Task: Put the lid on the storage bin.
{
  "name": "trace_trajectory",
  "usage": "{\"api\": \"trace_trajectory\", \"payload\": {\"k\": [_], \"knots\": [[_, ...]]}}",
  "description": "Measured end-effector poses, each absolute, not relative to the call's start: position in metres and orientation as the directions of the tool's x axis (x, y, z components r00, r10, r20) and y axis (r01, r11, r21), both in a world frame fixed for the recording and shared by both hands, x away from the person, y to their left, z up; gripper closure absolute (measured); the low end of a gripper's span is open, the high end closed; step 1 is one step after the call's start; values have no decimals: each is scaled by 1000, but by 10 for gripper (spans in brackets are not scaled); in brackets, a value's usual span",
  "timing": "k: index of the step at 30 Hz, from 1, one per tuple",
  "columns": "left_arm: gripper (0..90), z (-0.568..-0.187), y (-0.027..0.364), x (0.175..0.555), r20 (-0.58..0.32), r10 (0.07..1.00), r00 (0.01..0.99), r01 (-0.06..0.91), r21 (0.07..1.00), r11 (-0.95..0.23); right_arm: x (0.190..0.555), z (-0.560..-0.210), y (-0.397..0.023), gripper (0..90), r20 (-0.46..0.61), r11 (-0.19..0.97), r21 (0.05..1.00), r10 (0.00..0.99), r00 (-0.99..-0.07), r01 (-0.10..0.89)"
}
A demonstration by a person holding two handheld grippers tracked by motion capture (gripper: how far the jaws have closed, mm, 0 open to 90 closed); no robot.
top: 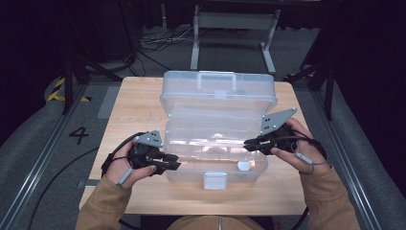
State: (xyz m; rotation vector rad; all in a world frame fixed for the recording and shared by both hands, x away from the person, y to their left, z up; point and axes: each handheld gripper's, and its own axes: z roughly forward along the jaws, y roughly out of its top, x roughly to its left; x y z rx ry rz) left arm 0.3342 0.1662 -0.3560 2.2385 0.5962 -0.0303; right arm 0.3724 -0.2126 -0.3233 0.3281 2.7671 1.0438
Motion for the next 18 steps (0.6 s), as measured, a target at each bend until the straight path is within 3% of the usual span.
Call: {"api": "trace_trajectory", "payload": {"k": [18], "knots": [[766,-329,179,335,-215,464,859,427,802,-418,370,-325,-214,826,-74,716,681,281,-957,157]]}}
